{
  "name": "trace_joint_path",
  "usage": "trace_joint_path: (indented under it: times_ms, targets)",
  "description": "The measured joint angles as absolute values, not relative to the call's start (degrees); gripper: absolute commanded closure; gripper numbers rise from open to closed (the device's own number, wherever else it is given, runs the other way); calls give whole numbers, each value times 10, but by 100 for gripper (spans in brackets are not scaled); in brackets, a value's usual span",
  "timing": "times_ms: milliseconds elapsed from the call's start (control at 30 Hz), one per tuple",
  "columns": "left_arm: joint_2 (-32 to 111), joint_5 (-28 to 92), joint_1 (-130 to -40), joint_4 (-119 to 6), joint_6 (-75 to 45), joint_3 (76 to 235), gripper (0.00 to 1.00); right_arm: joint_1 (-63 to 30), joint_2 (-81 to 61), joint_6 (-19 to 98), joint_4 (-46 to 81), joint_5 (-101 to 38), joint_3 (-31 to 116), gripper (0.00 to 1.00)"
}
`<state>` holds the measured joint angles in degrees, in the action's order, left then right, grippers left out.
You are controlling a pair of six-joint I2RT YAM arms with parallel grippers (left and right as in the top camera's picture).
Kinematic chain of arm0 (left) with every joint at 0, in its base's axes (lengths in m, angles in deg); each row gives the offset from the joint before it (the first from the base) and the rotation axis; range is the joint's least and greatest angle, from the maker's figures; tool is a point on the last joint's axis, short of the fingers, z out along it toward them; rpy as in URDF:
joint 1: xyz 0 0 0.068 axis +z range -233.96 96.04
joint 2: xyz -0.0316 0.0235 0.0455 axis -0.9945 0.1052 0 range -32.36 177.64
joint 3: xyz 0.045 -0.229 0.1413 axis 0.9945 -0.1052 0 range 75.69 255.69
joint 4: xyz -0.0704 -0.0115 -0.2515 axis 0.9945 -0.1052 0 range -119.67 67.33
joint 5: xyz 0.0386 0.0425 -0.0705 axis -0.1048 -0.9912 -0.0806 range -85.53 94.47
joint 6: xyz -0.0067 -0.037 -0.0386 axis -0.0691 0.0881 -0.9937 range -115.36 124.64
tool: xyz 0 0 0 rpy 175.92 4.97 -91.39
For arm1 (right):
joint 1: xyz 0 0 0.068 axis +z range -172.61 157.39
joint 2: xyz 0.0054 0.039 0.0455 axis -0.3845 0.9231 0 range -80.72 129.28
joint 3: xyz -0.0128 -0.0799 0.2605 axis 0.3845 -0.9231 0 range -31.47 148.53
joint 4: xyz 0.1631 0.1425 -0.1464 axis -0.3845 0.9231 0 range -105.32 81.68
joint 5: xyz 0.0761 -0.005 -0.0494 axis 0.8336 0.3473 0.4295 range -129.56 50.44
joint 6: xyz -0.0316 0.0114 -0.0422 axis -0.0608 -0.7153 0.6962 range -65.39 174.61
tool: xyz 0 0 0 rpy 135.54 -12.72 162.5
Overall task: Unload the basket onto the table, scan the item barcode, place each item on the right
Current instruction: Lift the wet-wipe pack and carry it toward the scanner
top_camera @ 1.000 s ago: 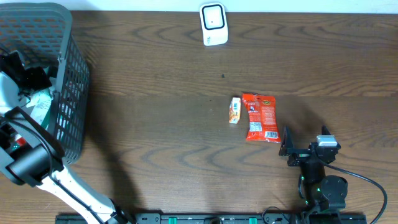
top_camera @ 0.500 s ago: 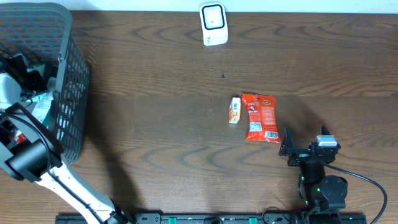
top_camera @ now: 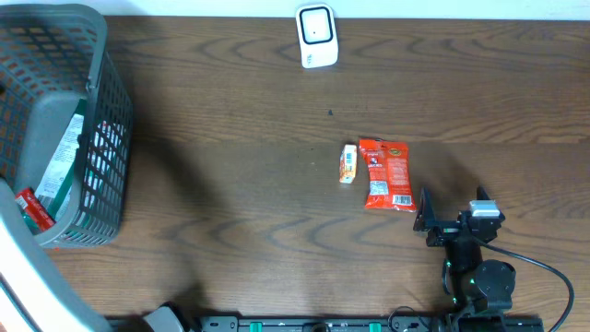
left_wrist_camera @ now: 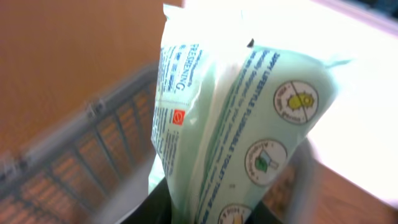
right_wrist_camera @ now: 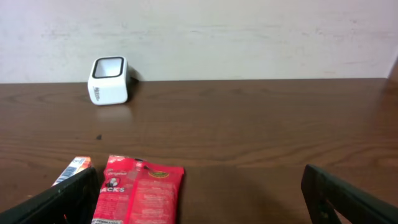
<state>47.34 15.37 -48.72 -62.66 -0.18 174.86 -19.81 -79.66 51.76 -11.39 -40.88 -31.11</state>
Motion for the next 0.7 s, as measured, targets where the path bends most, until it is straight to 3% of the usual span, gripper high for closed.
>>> trace_joint_path:
  times_ms: [167, 300, 367, 467, 667, 700]
  targets:
    - [360, 166, -622, -802, -62, 1746, 76, -198, -797, 518, -114, -409, -311, 1]
    - [330, 164, -790, -839, -78, 1687, 76, -198, -797, 518, -114, -409, -311, 1]
    - [348, 153, -905, -793, -100, 1584, 76, -198, -797, 518, -113, -409, -311, 1]
    - [408, 139, -1000, -684, -132, 1465, 76, -198, -797, 518, -114, -409, -311, 1]
    - [572, 115, -1123, -558, -192, 1372, 75, -199, -797, 518, -114, -409, -311, 1]
    - [582, 105, -1133, -540, -195, 1372, 70, -199, -797, 517, -114, -409, -311, 1]
